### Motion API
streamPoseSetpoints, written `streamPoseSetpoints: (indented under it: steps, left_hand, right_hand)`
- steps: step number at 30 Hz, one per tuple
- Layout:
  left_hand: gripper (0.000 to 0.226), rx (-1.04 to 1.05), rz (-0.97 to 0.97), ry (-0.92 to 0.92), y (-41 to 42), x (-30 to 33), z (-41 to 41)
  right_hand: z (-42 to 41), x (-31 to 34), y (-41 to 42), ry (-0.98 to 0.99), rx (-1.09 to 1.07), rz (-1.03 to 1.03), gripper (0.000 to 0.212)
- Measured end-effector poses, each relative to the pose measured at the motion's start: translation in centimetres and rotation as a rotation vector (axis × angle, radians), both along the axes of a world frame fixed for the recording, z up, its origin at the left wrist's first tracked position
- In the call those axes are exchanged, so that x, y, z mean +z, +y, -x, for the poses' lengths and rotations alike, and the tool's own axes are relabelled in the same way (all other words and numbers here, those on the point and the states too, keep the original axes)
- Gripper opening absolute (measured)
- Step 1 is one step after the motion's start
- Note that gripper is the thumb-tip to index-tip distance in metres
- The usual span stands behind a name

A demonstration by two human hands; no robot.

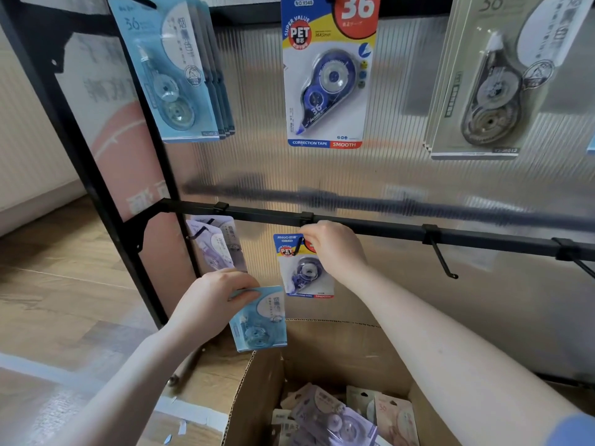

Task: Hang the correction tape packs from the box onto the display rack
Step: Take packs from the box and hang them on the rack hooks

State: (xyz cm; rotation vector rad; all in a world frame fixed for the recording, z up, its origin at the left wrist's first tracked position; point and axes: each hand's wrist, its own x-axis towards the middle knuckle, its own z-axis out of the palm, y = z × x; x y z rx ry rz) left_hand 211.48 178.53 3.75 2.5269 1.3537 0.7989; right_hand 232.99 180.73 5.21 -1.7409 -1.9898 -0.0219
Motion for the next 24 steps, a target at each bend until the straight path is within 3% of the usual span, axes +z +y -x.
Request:
streamPoseSetpoints:
  steps: [11, 17, 24]
  left_hand:
    - [0.024, -0.008, 0.04, 0.041, -0.7, 2.2, -1.4]
    - [0.012, -0.078, 0.121, 0.081, -2.4, 8.6, -5.0]
    - [0.027, -0.199, 0.157, 0.003, -5.6, 15.5, -11.5]
  right_hand:
    - [-2.2, 1.7, 0.7, -0.012, -0.072, -0.025, 0.03]
    - [-7.2, 6.5, -5.1, -0.04, -0.175, 0.049, 0.028]
    - [-13.8, 11.7, -15.0, -0.005, -0.32, 0.261, 0.036]
